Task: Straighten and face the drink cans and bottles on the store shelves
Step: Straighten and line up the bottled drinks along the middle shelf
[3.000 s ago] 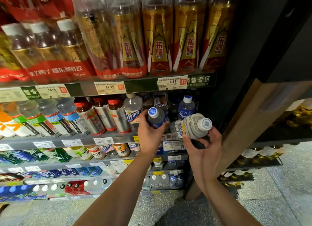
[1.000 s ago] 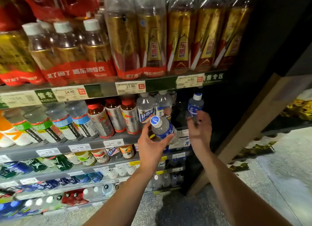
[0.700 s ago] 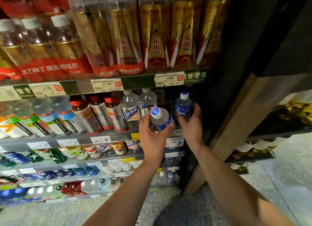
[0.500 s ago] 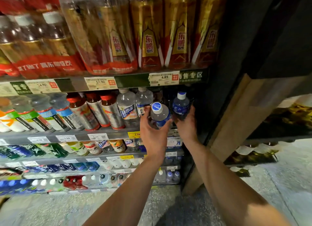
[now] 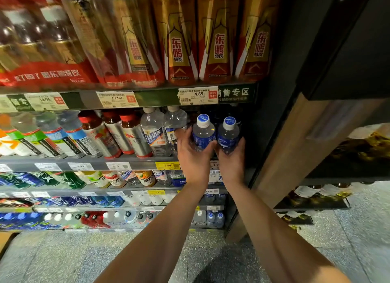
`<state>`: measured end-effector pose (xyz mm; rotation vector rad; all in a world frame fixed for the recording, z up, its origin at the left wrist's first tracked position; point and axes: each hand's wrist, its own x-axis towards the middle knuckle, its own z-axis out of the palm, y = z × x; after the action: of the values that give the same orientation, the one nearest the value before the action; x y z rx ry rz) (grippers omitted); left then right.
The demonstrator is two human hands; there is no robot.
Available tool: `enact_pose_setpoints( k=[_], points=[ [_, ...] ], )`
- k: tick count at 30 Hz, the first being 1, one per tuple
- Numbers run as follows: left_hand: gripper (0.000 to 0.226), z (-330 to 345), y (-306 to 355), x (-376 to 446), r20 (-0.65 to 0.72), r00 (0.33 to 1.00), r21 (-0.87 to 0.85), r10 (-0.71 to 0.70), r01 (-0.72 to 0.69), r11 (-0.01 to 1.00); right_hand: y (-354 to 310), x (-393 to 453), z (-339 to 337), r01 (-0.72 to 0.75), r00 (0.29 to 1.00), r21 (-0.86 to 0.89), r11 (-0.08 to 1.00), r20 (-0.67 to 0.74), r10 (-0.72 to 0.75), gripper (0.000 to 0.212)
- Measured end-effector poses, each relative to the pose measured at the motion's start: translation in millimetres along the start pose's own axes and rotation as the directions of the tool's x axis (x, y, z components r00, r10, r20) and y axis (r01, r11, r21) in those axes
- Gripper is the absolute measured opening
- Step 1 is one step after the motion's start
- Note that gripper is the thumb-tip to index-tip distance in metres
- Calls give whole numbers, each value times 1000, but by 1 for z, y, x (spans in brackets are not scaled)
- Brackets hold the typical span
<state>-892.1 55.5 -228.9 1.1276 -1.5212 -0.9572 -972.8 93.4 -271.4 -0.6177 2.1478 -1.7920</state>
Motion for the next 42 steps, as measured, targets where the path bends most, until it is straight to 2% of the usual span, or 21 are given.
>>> enact_pose_setpoints(
  k=[3, 6, 10, 14, 18, 21, 27, 31, 38, 42],
  points=[
    [75, 8, 1, 6, 20, 1000, 22, -1, 1, 1000, -1, 2, -2, -12, 1000, 25, 1000, -10, 12, 73],
    [72, 14, -1, 12, 35, 999, 64, -1, -1, 998, -3, 6, -4, -50, 999, 123, 991, 11, 49, 73],
    [74, 20, 0, 13, 18, 1000, 29, -12, 12, 1000, -4, 9, -5, -51, 999, 182, 982, 23, 48, 70],
    [74, 23, -3, 15, 64, 998, 1, -21, 21, 1000, -5, 15, -5, -69, 997, 221, 973, 46, 60, 75],
    [62, 18, -12, 10, 84, 996, -27, -32, 34, 999, -1, 14, -4, -95, 993, 201, 975, 90, 78, 84],
    [52, 16, -12, 7, 46, 999, 11, 1, -1, 1000, 1, 16, -4, -110, 989, 205, 973, 119, 87, 84],
    [63, 19, -12, 2, 0, 1000, 58, 0, 0, 998, 2, 14, -5, -74, 992, 143, 987, 109, 59, 71],
    [66, 21, -16, -5, -68, 998, 27, -8, 10, 1000, 2, 11, -5, -60, 995, 135, 989, 90, 48, 73],
    [52, 8, -28, -11, 18, 999, -100, -35, 37, 994, 3, 5, -4, -24, 997, 71, 997, 78, 18, 68],
    [46, -6, -39, -2, 118, 990, -121, -78, 92, 988, 2, 2, -4, -44, 998, -17, 999, 36, 44, 77]
  ],
)
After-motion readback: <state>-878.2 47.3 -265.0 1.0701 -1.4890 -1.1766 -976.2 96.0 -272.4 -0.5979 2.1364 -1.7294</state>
